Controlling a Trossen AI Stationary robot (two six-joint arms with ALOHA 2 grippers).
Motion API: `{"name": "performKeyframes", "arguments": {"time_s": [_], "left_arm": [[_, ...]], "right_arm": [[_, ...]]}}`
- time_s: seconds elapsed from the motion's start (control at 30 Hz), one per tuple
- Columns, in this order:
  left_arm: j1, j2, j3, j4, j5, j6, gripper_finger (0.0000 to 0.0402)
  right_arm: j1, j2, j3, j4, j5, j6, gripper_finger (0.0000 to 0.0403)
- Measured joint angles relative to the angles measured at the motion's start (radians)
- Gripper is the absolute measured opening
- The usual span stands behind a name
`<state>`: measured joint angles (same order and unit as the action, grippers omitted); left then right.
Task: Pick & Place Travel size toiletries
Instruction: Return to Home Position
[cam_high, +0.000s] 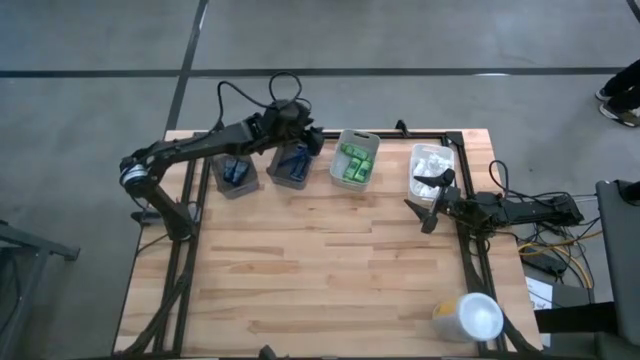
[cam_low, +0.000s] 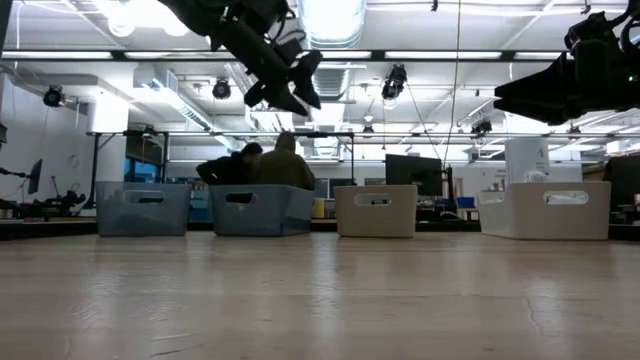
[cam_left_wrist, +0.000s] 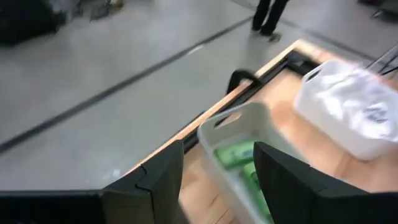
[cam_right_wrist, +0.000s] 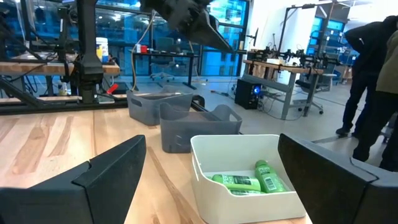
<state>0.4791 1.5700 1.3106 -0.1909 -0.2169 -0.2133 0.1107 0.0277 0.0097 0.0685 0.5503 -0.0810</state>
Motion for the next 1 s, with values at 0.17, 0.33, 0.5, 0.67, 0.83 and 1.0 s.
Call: {"name": "performKeyframes", "arguments": {"time_s": [0.17, 0.33, 0.5, 0.67, 0.83, 1.0], "left_arm": [[-0.036, -0.020, -0.009, 0.080, 0.026, 0.081, 0.0200], [-0.044, -0.060, -0.009, 0.117, 0.189, 0.175, 0.0200], [-0.046, -0.121, -0.054, 0.190, 0.355, 0.241, 0.0199], [-0.045, -0.225, -0.233, 0.390, 0.369, 0.236, 0.0198], [-0.035, -0.377, -0.476, 0.566, 0.369, 0.158, 0.0198], [-0.035, -0.582, -0.679, 0.585, 0.369, 0.136, 0.0198]], "right_arm": [[-0.001, 0.000, 0.000, 0.000, 0.000, 0.002, 0.0363], [0.000, 0.000, 0.000, 0.000, -0.001, 0.001, 0.0364], [0.000, 0.000, 0.000, 0.000, 0.000, 0.001, 0.0364], [0.000, 0.000, 0.000, 0.000, 0.000, 0.000, 0.0363], [0.000, 0.000, 0.000, 0.000, 0.000, 0.000, 0.0363], [0.000, 0.000, 0.000, 0.000, 0.000, 0.001, 0.0364]]}}
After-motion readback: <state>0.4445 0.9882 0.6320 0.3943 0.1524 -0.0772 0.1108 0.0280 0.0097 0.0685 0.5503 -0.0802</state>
